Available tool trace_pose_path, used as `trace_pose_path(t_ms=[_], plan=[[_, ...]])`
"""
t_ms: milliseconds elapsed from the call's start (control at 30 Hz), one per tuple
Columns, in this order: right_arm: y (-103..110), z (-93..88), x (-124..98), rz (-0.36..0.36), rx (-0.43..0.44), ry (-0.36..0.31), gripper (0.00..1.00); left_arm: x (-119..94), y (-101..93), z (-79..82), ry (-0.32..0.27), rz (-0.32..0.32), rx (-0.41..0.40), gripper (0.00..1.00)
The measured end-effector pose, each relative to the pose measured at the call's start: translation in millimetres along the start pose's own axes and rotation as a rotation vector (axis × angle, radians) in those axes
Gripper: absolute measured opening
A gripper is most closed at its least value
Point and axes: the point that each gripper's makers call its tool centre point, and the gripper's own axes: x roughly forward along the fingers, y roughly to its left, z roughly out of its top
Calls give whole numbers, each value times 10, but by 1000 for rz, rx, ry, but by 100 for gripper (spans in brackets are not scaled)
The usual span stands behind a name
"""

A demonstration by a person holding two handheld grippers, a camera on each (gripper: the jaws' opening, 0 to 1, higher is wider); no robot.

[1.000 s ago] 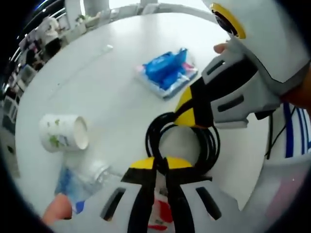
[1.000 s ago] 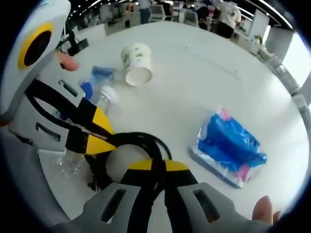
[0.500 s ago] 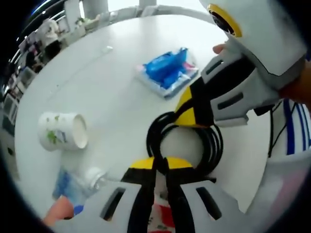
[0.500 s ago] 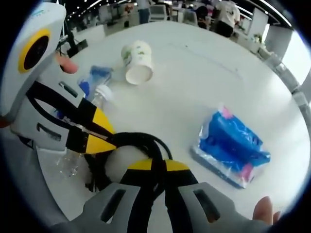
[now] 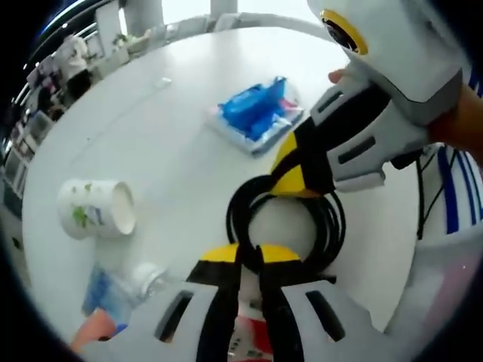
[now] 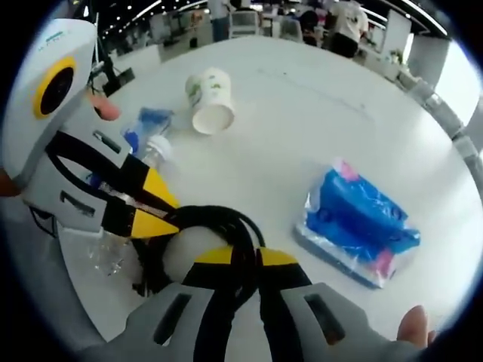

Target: Arrange the tabletop items into an orderly group along one side of the table until the central work area is clear of visible clutter.

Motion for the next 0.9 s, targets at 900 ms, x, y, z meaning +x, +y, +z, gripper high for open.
trace_pose_path(t_ms=[900], plan=[[-63,194,-344,56,63,-212,35,-223,13,240,-180,-51,15,20]])
